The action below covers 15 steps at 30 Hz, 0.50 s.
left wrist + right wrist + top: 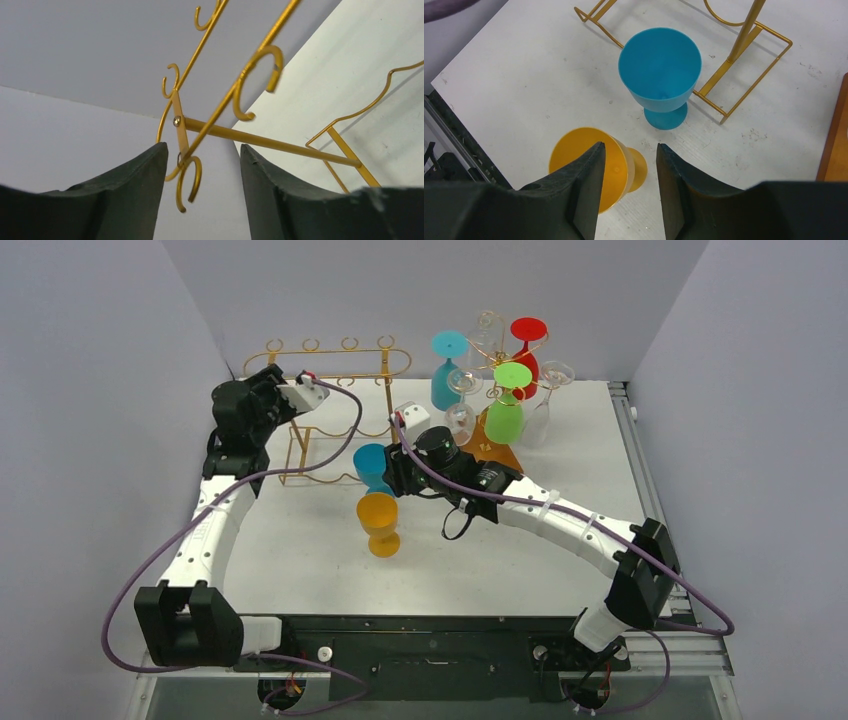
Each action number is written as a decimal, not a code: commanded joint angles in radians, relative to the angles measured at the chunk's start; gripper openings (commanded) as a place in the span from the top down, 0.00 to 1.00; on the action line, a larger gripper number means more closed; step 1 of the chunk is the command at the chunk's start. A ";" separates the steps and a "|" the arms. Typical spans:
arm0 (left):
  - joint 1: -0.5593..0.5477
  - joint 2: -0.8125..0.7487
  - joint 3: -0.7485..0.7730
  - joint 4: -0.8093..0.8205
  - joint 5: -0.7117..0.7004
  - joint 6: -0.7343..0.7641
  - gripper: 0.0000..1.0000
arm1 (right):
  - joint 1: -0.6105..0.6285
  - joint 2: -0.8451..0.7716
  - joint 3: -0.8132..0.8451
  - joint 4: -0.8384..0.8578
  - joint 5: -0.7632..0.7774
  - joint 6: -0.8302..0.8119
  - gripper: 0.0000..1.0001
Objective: Place the wine glass upside down on the wine glass rack
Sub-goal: Adjust the wine rack at the center of the board.
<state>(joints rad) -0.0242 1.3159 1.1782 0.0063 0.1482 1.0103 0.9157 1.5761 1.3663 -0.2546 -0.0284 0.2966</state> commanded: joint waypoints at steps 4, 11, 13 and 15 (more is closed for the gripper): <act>-0.008 -0.067 0.034 -0.048 -0.010 -0.092 0.33 | -0.005 -0.039 0.001 0.037 -0.003 0.007 0.61; -0.008 -0.114 0.130 -0.272 0.053 -0.260 0.00 | -0.003 0.010 0.012 0.031 0.071 0.043 0.55; -0.008 -0.138 0.146 -0.323 0.069 -0.311 0.04 | 0.000 0.029 0.013 0.044 0.088 0.047 0.53; -0.008 -0.158 0.180 -0.404 0.092 -0.366 0.04 | 0.006 0.050 0.021 0.056 0.112 0.050 0.51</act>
<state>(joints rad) -0.0303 1.2316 1.2625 -0.2478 0.1768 0.7921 0.9161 1.5913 1.3628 -0.2520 0.0143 0.3264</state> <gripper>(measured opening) 0.965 0.474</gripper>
